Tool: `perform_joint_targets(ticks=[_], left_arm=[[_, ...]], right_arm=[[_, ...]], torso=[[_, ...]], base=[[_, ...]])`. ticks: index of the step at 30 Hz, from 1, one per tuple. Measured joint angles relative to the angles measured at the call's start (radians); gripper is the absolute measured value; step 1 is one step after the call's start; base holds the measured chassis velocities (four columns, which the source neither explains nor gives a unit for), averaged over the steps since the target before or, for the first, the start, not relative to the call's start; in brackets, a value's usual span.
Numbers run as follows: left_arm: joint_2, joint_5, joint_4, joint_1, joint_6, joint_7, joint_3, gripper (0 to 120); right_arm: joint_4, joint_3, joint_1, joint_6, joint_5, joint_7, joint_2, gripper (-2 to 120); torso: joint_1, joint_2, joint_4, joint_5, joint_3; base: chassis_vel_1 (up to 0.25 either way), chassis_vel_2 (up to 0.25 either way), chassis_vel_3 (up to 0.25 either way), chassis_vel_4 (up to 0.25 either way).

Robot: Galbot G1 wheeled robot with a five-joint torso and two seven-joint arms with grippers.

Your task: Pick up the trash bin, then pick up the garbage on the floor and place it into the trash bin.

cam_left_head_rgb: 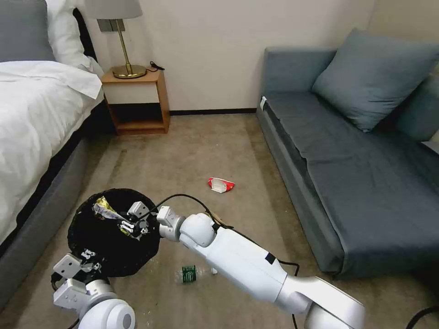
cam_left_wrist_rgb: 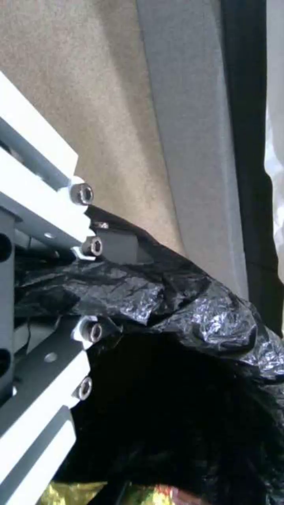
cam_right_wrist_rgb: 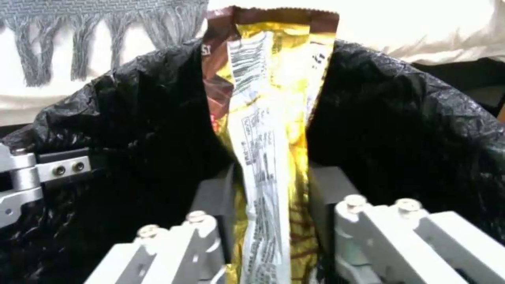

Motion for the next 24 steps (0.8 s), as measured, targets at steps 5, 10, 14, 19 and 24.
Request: perform_joint_targets(ticks=[5,10,14,19,24], left_arm=[[-0.002,0.0,-0.004,0.001,0.0,0.0,0.0,0],[-0.001,0.0,-0.007,0.003,0.0,-0.002,-0.003,0],[-0.001,0.0,-0.009,0.005,0.0,-0.002,-0.003,0],[-0.002,0.0,-0.01,0.005,0.0,-0.003,-0.003,0],[-0.001,0.0,-0.009,0.002,0.0,-0.003,-0.004,0]], right_arm=[[0.008,-0.007,0.0,-0.003,0.001,0.0,-0.007,54],[0.014,-0.011,0.0,-0.006,0.003,0.001,-0.014,72],[0.02,-0.018,0.0,-0.009,0.004,0.001,-0.021,85],[0.031,-0.021,0.003,-0.012,0.008,0.001,-0.028,99],[0.087,0.004,0.011,-0.027,0.028,0.004,-0.052,100]], torso=[[0.0,0.0,0.0,0.0,0.0],[0.0,0.0,0.0,0.0,0.0],[0.0,0.0,0.0,0.0,0.0],[0.0,0.0,0.0,0.0,0.0],[0.0,0.0,0.0001,0.0,0.0]], base=[[0.0,0.0,0.0,0.0],[0.0,0.0,0.0,0.0],[0.0,0.0,0.0,0.0],[0.0,0.0,0.0,0.0],[0.0,0.0,0.0,0.0]])
